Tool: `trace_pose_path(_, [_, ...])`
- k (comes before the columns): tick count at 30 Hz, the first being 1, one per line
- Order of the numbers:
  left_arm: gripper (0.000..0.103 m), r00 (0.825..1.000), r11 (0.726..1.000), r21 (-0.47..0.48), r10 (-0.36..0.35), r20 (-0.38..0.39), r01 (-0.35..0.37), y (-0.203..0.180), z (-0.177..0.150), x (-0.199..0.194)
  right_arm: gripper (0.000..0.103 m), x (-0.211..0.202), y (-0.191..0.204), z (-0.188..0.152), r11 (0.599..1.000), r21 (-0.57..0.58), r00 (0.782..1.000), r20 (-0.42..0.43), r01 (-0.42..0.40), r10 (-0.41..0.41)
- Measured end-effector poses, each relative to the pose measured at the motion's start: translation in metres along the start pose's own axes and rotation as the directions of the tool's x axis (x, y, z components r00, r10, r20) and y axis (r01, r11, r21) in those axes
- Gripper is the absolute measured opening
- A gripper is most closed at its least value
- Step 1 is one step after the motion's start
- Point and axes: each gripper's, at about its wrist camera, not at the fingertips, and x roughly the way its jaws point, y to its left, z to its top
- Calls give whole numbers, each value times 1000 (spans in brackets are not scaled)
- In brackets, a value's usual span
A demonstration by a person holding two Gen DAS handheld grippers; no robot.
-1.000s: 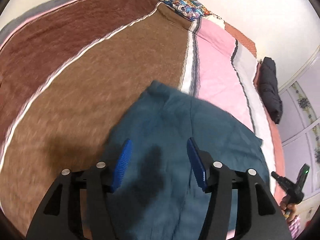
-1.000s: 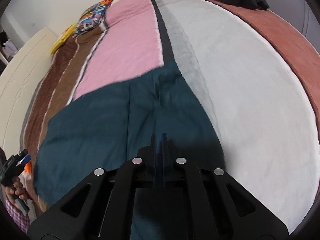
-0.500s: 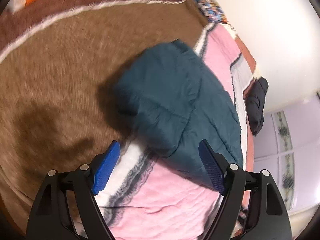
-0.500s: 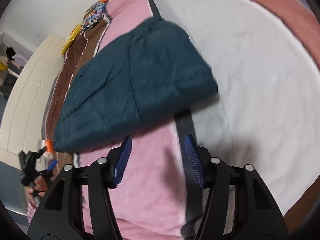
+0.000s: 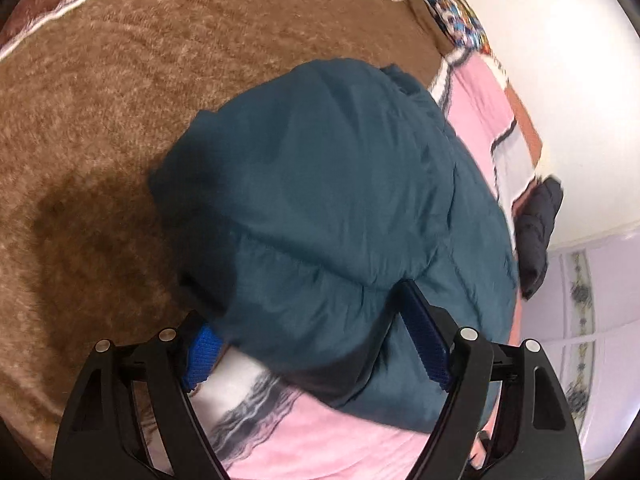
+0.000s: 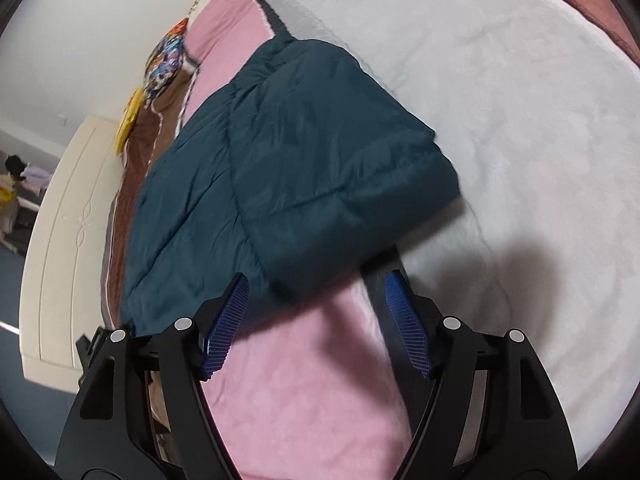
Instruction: Fold large clothes
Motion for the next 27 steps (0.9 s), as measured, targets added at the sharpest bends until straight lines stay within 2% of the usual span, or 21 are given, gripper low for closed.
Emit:
trace_pose_path(3, [77,1000,999,-40,-13,1,13,2,5,3,71,12,-1,9,999,38,1000,13,9,-9])
trace_pose_path(4, [70,1000,998,-58,-23,6,23,3,6,2,69,17,-4,12,998,66,1000,13,4,-5])
trace_pose_path(5, [66,1000,997,-71,-29,10,30,2,8,1,61,20,-6,13,997,82,1000,12,2,-3])
trace_pose_path(6, [55,999,997,-67,-32,11,33,1,9,0,49,23,-8,14,996,93,1000,7,-1,0])
trace_pose_path(7, [43,999,998,-48,-35,14,36,-2,10,-2,44,24,-8,16,996,92,1000,3,-5,4])
trace_pose_path(8, [37,999,999,-20,-40,18,40,-7,11,-6,34,23,-7,16,996,89,1000,8,-4,4])
trace_pose_path(10, [24,999,999,32,-36,31,35,-16,10,-15,24,15,-4,14,998,65,1000,26,-10,8])
trace_pose_path(12, [20,999,997,75,-28,45,25,-25,8,-23,20,2,1,10,999,37,999,38,-20,18])
trace_pose_path(17, [18,999,993,111,-39,36,35,-26,-7,-55,18,-33,14,-12,999,-43,998,58,-2,5])
trace_pose_path(22, [18,999,992,118,-46,-6,46,4,-38,-82,18,-59,6,-57,995,-94,999,19,32,-31])
trace_pose_path(27, [19,998,995,81,-46,-41,49,39,-74,-99,19,-70,-6,-90,989,-128,997,-23,76,-79])
